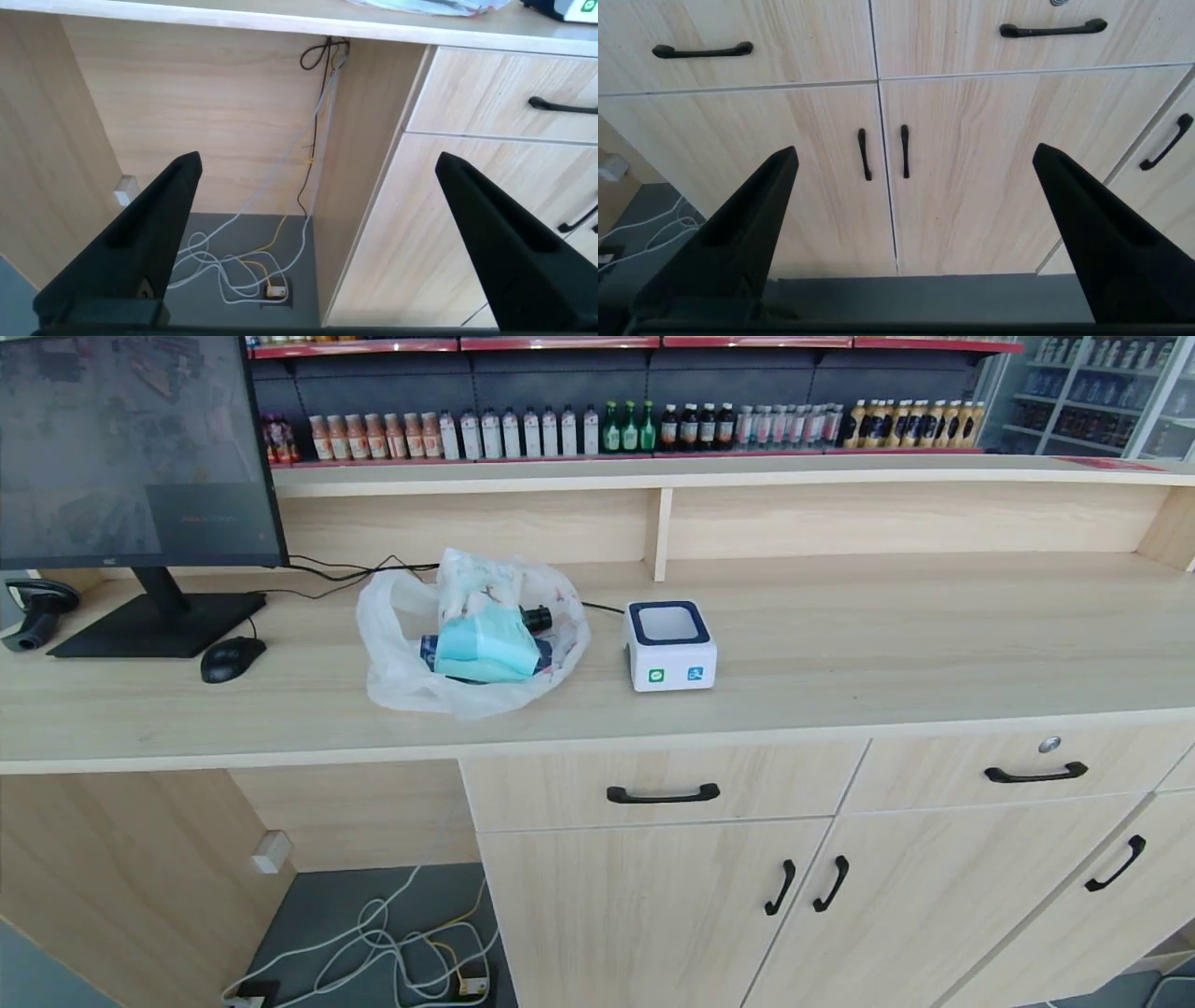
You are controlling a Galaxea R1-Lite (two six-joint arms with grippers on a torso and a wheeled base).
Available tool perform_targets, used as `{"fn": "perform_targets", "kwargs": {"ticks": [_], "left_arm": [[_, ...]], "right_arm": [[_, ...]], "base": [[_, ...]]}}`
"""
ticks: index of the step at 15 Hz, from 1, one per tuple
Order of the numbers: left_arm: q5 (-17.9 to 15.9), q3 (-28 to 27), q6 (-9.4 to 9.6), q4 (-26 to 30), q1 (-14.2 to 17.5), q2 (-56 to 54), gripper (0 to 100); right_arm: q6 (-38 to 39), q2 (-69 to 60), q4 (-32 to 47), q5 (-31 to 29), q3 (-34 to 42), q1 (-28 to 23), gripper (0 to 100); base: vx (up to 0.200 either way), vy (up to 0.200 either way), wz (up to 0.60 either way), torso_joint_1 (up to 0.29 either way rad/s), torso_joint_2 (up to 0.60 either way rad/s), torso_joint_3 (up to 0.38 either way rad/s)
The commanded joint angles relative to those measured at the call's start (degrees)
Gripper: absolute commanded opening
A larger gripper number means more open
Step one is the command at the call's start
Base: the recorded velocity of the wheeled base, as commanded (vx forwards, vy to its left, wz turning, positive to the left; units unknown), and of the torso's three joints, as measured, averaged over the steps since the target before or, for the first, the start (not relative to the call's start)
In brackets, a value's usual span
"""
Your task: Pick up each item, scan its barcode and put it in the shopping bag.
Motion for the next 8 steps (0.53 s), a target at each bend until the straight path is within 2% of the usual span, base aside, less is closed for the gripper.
{"fn": "perform_targets", "kwargs": {"ticks": [1,4,8], "left_arm": [[0.0,0.0,0.01,0.0,0.0,0.0,100],[0.0,0.0,0.10,0.0,0.0,0.0,100],[0.0,0.0,0.71,0.1,-0.1,0.0,100]], "right_arm": [[0.0,0.2,0.0,0.0,0.0,0.1,100],[0.0,0.2,0.0,0.0,0.0,0.1,100],[-0.1,0.2,0.0,0.0,0.0,0.1,100]], "base": [[-0.200,0.000,0.00,-0.002,0.00,0.007],[-0.200,0.000,0.00,0.004,0.00,0.001],[0.000,0.000,0.00,0.000,0.00,0.000]]}}
